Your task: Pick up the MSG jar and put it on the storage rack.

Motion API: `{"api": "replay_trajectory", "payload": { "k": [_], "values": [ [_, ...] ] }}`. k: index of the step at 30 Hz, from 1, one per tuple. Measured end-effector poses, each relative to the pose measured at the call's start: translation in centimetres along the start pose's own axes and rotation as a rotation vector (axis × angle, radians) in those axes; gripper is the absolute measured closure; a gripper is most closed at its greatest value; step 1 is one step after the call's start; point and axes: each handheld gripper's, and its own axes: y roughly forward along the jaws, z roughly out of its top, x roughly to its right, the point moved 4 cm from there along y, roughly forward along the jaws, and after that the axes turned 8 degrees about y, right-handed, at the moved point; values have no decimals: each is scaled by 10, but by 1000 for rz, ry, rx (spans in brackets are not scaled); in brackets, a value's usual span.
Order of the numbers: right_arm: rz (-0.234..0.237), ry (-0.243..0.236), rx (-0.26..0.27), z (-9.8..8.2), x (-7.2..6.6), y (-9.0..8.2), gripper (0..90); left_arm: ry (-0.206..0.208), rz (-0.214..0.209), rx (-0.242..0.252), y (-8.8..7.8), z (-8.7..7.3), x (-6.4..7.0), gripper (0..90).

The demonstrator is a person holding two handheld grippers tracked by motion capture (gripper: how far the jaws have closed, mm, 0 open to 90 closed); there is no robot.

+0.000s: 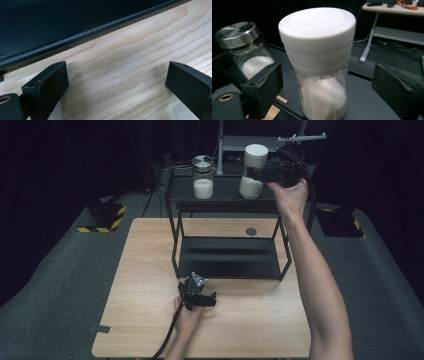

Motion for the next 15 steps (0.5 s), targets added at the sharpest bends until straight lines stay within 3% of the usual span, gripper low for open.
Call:
{"api": "replay_trajectory", "payload": {
  "k": [6,15],
  "values": [
    [9,10,-3,-2,6,-8,88,-1,-1,0,0,0,0,46],
    [27,-15,-16,-5,6,-14,90,-2,-1,0,0,0,0,45]
  ]
}}
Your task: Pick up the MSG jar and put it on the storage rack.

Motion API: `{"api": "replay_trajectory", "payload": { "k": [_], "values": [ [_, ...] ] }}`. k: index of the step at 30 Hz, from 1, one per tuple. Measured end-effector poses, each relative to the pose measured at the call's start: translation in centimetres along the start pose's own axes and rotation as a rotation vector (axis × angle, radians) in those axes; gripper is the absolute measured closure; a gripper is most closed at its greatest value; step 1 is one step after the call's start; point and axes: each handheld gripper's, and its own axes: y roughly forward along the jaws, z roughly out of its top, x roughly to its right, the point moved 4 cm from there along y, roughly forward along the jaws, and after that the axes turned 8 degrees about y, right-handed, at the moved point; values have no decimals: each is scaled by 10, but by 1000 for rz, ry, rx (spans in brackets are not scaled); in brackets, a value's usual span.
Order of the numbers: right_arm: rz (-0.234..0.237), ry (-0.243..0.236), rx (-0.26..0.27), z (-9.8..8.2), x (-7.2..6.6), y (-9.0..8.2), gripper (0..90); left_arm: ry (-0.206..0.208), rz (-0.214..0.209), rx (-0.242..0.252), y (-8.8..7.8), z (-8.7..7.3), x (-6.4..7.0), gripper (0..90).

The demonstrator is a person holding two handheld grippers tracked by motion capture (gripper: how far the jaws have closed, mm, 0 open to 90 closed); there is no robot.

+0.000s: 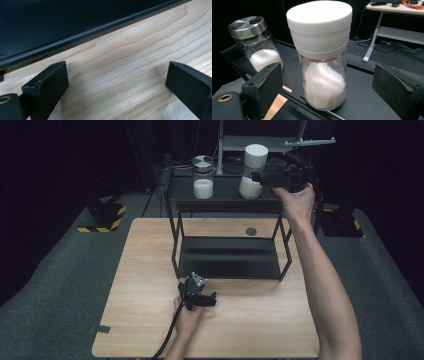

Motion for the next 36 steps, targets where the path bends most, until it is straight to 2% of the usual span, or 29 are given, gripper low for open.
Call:
{"api": "replay_trajectory", "payload": {
  "k": [6,10,17,28,36],
  "values": [
    [1,11,-7,-6,8,-3,90,-1,-2,1,0,0,0,44],
    [18,18,13,-12,11,-9,94,-1,-2,0,0,0,0,44],
    [26,8,7,-18,14,-13,95,-1,-2,0,0,0,0,44],
    [19,24,11,-25,22,-19,96,-2,-2,0,0,0,0,44],
    [26,17,16,-30,23,-24,97,-1,-2,0,0,0,0,44]
  ]
}}
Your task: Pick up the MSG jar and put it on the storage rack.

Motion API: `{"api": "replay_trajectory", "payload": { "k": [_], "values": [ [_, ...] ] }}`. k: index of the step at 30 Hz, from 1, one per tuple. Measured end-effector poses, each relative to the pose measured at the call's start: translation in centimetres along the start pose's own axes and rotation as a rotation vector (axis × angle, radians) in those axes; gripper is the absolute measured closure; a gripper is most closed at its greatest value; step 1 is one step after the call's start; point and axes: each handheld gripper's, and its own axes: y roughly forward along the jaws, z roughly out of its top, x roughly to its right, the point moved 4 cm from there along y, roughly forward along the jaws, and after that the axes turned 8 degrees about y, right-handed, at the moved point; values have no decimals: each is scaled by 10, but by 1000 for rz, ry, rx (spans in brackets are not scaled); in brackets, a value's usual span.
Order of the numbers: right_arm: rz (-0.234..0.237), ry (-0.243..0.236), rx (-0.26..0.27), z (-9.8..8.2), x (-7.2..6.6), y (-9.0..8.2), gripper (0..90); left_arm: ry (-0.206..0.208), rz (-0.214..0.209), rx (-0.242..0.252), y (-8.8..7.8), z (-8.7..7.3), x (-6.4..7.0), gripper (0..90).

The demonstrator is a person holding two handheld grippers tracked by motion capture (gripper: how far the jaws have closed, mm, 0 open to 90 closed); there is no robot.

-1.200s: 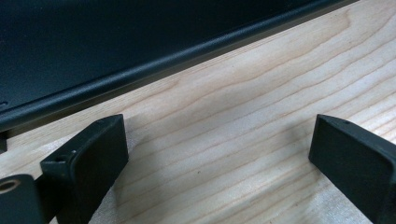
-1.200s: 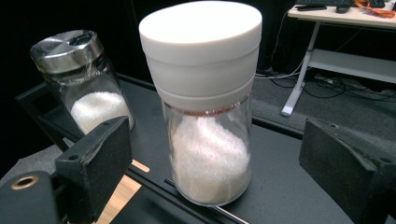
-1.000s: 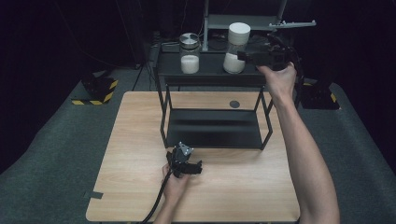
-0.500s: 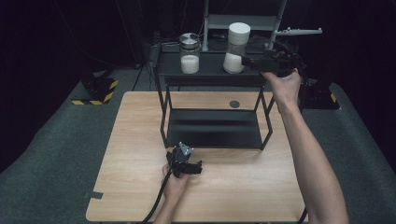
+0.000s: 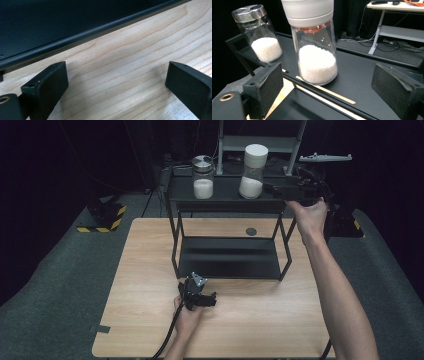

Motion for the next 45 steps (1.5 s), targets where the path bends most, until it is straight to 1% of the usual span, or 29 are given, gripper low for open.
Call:
{"api": "replay_trajectory", "payload": {
  "k": [6,8,13,20,27,45],
  "values": [
    [-2,0,-6,-6,3,-3,97,2,1,-1,0,0,0,44],
    [-1,6,-9,-8,5,-4,97,4,1,-3,0,0,0,44],
    [5,2,-1,-13,5,-7,98,1,1,0,0,0,0,44],
    [-2,6,-2,-19,9,-11,99,1,1,0,0,0,0,44],
    [-12,-9,-12,-27,9,-12,99,1,1,-1,0,0,0,44],
    [1,-5,-19,-47,18,-18,99,2,1,-1,0,0,0,44]
  ]
}}
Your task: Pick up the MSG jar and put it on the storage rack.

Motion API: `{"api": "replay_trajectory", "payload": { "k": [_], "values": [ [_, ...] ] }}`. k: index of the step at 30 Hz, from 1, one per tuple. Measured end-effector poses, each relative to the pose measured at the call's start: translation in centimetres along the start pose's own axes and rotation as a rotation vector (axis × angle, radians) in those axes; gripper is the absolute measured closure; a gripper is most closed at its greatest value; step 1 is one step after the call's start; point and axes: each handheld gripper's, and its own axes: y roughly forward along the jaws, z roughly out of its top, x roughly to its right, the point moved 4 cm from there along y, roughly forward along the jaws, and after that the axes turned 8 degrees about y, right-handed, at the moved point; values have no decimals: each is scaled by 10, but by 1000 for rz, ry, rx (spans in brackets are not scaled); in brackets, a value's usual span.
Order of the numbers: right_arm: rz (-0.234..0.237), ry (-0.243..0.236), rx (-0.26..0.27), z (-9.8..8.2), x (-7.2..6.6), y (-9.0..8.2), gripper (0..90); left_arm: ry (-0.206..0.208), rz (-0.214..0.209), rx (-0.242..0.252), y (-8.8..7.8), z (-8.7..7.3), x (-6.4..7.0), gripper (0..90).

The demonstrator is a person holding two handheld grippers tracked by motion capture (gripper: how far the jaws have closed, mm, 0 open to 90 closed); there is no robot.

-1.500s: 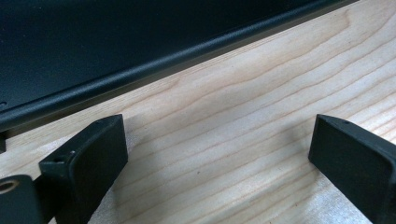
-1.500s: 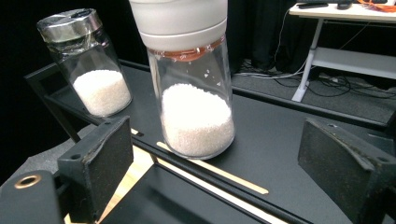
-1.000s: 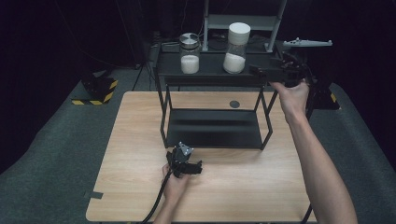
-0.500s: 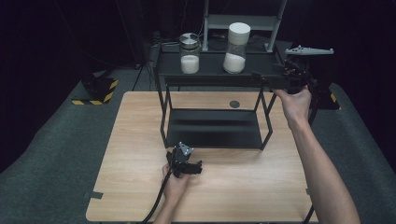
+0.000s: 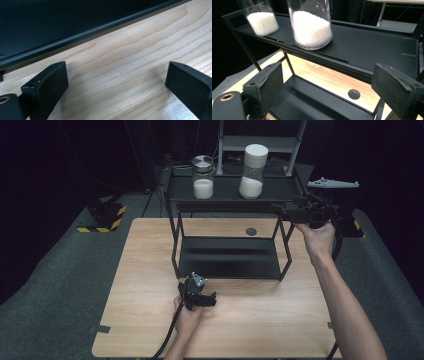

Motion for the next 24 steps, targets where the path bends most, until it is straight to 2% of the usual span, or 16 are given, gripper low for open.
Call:
{"api": "replay_trajectory", "payload": {
  "k": [10,24],
  "values": [
    [5,1,-7,-12,3,-1,100,0,0,1,0,0,0,44],
    [11,27,-26,-29,10,3,102,0,1,0,0,0,0,44]
  ]
}}
